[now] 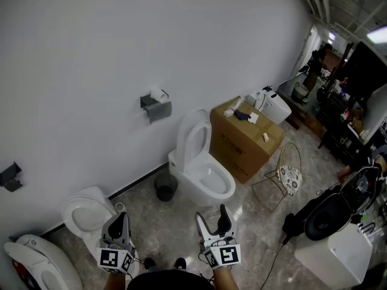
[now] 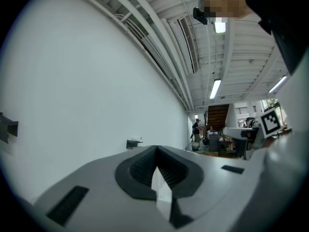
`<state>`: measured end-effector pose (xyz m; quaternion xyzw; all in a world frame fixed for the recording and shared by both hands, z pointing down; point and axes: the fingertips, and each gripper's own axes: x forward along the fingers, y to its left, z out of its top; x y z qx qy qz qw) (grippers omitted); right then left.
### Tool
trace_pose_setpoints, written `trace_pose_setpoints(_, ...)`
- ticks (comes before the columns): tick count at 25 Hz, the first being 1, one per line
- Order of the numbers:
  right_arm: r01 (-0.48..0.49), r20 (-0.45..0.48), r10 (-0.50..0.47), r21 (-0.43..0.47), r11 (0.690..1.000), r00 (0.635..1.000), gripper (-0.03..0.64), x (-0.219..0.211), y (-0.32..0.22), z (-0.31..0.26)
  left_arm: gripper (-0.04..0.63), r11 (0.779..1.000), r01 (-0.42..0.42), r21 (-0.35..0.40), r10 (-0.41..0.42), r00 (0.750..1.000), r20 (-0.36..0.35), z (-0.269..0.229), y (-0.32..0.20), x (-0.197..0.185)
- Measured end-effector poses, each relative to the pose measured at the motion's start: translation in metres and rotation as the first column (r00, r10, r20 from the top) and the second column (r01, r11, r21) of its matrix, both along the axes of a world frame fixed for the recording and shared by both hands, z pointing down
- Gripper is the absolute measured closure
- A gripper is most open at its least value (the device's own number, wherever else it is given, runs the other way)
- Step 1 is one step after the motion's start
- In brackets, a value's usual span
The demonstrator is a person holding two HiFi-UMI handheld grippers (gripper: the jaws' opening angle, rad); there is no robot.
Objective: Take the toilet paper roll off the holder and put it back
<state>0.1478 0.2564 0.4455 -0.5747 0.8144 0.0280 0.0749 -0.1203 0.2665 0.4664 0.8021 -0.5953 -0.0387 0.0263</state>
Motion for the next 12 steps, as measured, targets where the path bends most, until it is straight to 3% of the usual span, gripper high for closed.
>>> trace_pose_setpoints(4,-0.011,-0.004,0.012,0.015,1.0,1.0,0.18,-0.0017,-0.0018,-0.0009,0.592,1.0,-0.003,-0.001,0.003,1.0,-0.001,-0.0001,-0.0027,-0.0011)
trace_pose_setpoints(12,-0.013,0.021,0.012,0.037,0.999,1.0,0.041,-0.0007,-0.0069,-0.0016,0.592,1.0,-0.007,-0.003,0.007,1.0,-0.004,0.0058,-0.0067,0.0004)
